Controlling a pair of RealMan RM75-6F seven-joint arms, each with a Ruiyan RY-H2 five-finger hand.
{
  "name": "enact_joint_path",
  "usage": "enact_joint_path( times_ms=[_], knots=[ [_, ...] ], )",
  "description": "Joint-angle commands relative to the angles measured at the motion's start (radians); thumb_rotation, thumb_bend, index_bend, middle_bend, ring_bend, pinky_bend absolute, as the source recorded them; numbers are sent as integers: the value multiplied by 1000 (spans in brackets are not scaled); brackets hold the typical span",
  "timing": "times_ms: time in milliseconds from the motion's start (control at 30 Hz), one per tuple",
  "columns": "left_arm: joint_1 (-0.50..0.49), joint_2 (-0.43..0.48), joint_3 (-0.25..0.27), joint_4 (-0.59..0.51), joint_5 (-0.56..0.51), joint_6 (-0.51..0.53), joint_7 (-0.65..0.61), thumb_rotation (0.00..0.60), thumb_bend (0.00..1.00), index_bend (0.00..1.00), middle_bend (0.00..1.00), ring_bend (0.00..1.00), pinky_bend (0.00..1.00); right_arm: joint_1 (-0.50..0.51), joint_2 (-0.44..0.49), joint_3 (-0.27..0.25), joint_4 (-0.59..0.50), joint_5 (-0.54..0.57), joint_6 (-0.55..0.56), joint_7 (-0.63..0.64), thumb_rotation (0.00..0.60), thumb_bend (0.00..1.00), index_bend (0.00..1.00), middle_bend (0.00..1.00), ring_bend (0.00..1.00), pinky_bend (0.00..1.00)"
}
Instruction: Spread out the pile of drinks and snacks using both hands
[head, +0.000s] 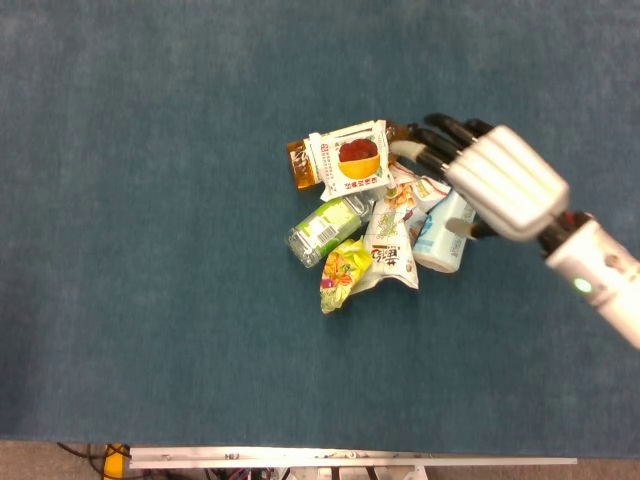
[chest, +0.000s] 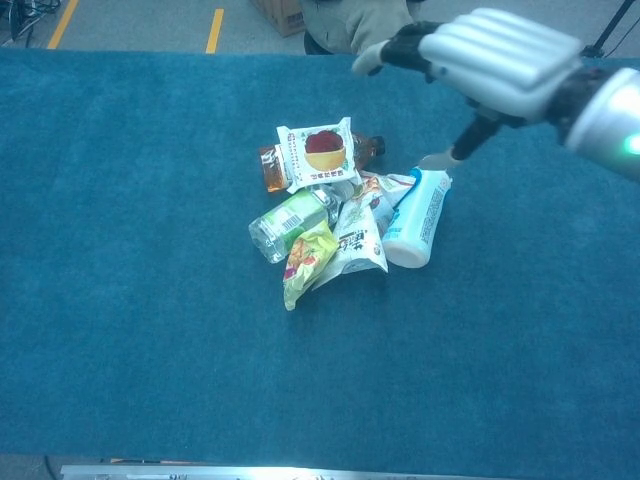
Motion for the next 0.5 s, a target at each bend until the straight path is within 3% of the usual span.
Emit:
enact_joint_path(
  times_ms=[33,500],
  knots=[
    [7,1,4,8,-2,4,-9,600,350,146,188,135,150,87,-77,24,44,139,-55,-105,600,86,181,224,146,352],
    [24,-1,7,34,-3,8,-39,600,351,146,188,135,150,164,-164,-129,17,163,-81,-265,600,84,181,224,146,351]
  ],
)
